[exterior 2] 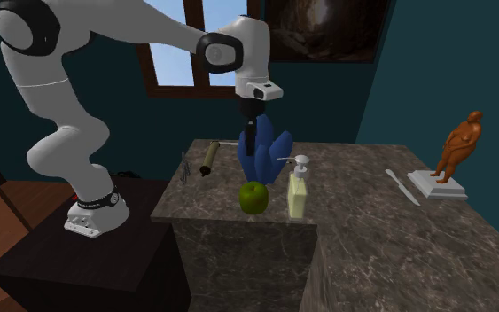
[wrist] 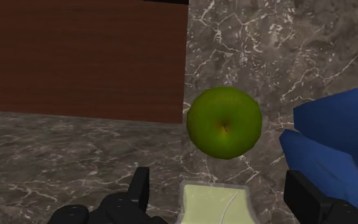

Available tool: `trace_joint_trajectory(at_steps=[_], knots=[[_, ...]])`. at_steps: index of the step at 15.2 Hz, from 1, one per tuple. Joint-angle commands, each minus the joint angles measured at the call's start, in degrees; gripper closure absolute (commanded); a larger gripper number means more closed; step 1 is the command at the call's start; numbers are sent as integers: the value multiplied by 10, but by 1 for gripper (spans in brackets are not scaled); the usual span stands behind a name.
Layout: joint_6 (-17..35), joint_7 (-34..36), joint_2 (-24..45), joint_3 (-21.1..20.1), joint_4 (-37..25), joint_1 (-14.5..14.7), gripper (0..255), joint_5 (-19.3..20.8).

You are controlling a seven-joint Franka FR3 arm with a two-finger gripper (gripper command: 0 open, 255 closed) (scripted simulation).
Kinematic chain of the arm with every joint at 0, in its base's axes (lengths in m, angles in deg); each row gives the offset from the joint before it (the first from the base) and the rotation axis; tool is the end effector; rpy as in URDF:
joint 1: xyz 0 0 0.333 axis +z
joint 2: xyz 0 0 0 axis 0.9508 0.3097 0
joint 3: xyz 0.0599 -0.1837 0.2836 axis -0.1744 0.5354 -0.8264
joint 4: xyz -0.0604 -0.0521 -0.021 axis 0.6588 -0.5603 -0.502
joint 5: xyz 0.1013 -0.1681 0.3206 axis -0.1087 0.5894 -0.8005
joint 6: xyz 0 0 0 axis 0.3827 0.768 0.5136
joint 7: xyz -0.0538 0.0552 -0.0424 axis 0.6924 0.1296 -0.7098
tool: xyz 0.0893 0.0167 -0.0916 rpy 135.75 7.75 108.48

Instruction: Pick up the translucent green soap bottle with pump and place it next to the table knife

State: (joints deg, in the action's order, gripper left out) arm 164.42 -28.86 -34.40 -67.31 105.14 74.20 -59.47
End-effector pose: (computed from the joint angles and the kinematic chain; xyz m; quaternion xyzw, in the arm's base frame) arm 0.5377 0.0535 0.4976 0.9984 0.0415 -0.0053 0.0391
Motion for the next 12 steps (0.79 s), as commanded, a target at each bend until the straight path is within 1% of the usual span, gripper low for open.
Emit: trace_joint_trajectory(at_steps=[1,6,9,11,12], knots=[[2,8,44,-3,-44,3,0,8],[-8,26,158,-6,-175,15,0,29],[-26,34,232,-6,-271,24,0,42],[-45,37,286,-5,-347,32,0,49],[-50,37,299,-4,-365,34,0,50]])
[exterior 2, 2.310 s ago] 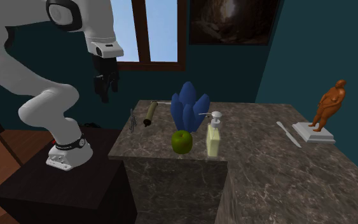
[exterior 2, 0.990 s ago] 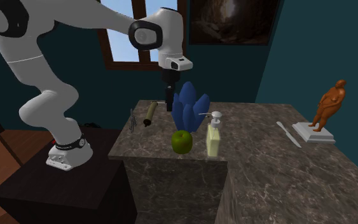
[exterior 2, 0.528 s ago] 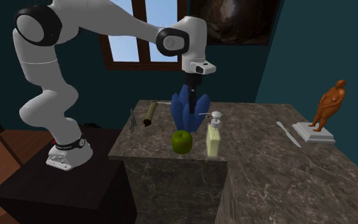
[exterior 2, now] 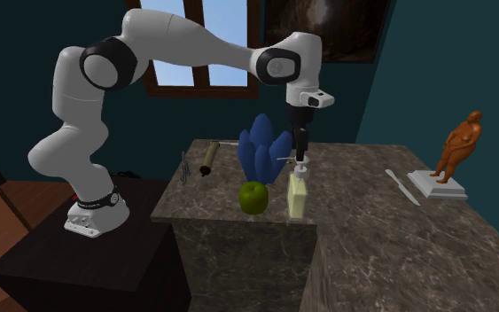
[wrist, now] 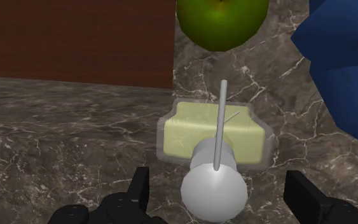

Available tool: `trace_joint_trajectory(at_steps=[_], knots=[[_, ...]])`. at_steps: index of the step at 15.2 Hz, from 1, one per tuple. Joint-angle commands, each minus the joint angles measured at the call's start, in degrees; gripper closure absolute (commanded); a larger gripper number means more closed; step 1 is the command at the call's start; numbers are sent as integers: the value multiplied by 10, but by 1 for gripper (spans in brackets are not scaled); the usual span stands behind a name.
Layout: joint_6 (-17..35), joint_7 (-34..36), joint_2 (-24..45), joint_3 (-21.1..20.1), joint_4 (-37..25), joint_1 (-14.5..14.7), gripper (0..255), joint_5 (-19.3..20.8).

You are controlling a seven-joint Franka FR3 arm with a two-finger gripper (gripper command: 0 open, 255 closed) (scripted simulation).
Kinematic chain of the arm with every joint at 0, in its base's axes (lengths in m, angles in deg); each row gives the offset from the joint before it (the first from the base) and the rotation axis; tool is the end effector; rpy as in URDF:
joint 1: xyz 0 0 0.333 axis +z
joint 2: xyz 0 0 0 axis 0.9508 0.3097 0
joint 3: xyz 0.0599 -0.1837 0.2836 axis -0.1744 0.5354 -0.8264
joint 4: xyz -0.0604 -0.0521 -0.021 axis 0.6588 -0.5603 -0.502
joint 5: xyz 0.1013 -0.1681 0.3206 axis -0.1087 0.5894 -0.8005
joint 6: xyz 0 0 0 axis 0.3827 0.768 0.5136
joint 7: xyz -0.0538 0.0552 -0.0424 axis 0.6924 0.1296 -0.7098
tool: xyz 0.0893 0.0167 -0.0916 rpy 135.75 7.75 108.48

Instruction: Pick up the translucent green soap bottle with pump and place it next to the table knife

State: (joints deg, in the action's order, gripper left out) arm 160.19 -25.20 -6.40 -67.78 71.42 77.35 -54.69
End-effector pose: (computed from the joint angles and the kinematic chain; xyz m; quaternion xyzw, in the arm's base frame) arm 0.6922 0.0946 0.4600 0.9972 0.0433 0.0141 0.0592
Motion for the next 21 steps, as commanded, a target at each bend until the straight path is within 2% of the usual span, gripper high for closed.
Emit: trace_joint_trajectory(at_steps=[1,8,15,16,21], knots=[[0,1,19,1,-21,2,0,3],[46,3,27,3,18,-2,0,5],[46,3,27,3,17,-2,0,5],[46,3,27,3,17,-2,255,5],[46,3,27,3,17,-2,255,5]])
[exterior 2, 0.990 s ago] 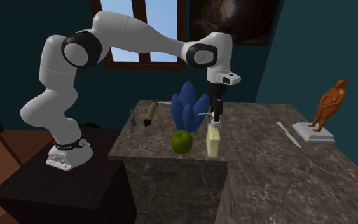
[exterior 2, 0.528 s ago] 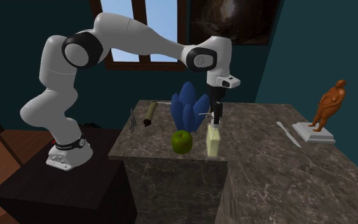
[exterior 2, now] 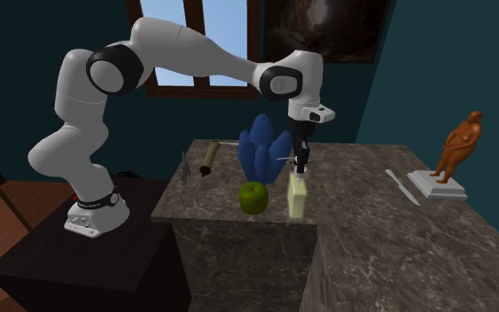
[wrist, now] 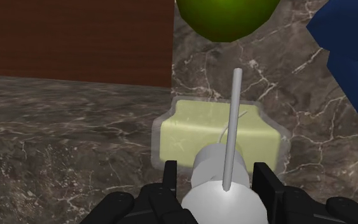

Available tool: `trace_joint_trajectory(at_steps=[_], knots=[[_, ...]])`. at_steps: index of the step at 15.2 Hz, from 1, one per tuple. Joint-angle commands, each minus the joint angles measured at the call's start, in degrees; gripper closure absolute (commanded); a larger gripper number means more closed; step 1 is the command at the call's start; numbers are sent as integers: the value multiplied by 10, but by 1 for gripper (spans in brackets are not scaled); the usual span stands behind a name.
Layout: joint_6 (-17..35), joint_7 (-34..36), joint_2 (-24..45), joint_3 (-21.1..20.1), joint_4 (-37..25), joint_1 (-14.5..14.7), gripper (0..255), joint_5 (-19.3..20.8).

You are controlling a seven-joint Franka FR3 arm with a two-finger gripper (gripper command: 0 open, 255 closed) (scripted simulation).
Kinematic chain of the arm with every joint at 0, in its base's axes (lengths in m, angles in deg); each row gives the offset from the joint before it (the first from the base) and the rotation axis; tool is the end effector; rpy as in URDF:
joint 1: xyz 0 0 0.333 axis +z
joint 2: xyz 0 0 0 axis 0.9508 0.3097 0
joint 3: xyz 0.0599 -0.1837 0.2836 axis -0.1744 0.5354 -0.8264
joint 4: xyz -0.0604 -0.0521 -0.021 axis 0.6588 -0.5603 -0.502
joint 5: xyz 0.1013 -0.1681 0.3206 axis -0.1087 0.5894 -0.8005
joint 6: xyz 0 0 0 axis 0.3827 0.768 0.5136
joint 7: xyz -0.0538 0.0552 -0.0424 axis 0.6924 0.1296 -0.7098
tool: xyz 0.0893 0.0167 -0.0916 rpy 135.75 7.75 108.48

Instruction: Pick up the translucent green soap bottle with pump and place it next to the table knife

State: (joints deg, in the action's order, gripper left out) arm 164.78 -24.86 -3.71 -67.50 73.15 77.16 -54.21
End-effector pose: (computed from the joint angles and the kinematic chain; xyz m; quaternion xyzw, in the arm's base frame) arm 0.7033 0.0920 0.4201 0.9971 0.0432 0.0158 0.0606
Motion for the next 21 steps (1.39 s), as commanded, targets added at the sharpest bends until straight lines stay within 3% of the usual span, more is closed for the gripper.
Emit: trace_joint_trajectory(at_steps=[1,4,19,21], knots=[[0,0,0,0,0,0,255,0],[0,0,0,0,0,0,255,0],[-109,-14,-4,-1,-106,4,255,-4],[-99,0,-49,-6,-49,11,255,-5]])
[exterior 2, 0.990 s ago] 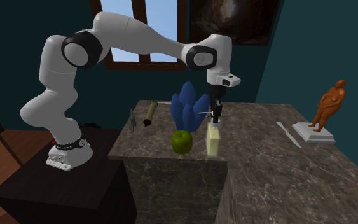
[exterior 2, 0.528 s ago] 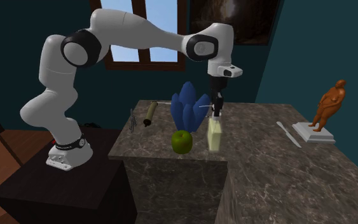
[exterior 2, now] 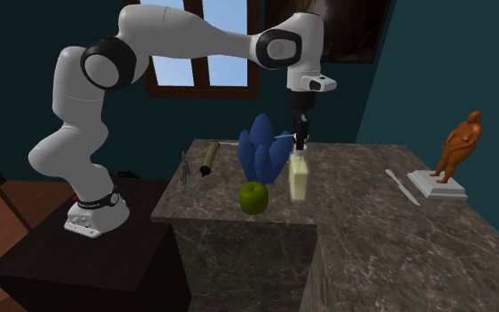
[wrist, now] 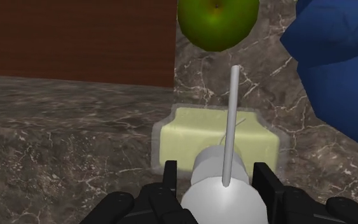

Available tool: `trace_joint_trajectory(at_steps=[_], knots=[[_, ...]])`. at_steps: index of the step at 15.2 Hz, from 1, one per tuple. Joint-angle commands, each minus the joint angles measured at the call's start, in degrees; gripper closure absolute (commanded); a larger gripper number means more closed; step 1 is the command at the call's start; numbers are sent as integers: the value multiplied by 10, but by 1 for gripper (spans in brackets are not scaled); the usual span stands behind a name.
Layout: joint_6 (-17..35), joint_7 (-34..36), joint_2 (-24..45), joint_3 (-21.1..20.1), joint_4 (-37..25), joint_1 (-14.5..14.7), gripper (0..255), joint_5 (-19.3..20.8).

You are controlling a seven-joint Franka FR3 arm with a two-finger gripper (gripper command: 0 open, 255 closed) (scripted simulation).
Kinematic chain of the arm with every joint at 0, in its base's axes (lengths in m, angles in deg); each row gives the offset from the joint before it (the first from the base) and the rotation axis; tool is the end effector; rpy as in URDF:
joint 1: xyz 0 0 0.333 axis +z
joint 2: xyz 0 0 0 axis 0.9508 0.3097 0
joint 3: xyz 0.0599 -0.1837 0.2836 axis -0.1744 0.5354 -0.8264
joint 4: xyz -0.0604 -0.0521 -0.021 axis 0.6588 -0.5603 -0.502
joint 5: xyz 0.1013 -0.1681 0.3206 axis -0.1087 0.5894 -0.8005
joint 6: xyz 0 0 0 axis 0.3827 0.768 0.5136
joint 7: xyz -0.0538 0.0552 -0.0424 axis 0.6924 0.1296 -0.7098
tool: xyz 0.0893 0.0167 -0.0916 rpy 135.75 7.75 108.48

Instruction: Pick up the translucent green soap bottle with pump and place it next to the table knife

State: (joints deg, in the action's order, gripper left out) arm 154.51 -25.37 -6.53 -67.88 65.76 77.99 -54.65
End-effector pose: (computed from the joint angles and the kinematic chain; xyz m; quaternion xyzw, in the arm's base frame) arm 0.6903 0.0997 0.4988 0.9971 0.0432 0.0155 0.0607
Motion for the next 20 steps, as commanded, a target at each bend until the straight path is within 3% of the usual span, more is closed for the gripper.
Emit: trace_joint_trajectory(at_steps=[1,10,20], knots=[[6,13,-42,-4,50,6,255,-1],[-2,78,-201,-32,209,42,255,-11],[-56,156,-331,-76,293,86,255,-36]])
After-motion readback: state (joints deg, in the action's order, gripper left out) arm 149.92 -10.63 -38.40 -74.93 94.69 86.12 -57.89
